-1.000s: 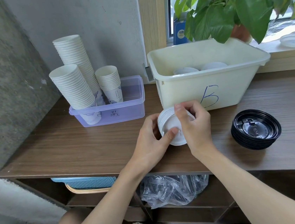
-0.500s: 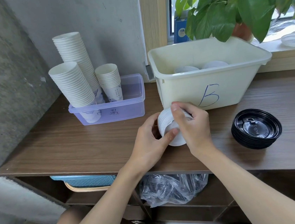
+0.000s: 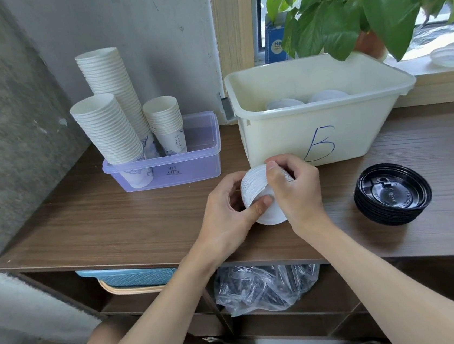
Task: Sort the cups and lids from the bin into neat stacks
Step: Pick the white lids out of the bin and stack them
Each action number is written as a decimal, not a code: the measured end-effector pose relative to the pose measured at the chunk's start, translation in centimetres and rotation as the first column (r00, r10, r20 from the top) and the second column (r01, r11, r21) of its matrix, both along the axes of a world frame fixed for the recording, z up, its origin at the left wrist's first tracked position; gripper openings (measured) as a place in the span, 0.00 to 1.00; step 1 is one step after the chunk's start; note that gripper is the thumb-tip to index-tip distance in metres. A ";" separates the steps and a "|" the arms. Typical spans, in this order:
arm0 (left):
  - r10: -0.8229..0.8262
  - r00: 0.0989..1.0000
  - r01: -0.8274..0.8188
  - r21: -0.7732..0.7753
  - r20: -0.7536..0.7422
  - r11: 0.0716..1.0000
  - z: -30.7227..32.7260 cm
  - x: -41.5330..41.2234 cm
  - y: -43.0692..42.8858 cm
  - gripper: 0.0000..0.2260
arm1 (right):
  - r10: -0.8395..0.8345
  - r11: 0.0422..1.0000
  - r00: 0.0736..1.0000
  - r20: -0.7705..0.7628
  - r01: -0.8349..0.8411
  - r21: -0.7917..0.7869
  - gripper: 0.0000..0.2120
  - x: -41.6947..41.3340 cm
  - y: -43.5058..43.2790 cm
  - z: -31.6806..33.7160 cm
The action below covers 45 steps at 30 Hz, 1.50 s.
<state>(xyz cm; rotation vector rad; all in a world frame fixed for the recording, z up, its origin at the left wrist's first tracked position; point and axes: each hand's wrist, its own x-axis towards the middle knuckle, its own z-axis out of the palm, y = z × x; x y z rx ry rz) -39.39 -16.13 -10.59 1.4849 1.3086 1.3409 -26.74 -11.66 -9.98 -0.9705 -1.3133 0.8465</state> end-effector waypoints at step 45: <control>0.034 0.995 -0.035 0.005 0.090 0.999 0.5 -0.4 0.0 0.15 | 0.145 0.989 0.988 -0.057 -0.146 -0.028 0.24 0.0 -0.1 0.0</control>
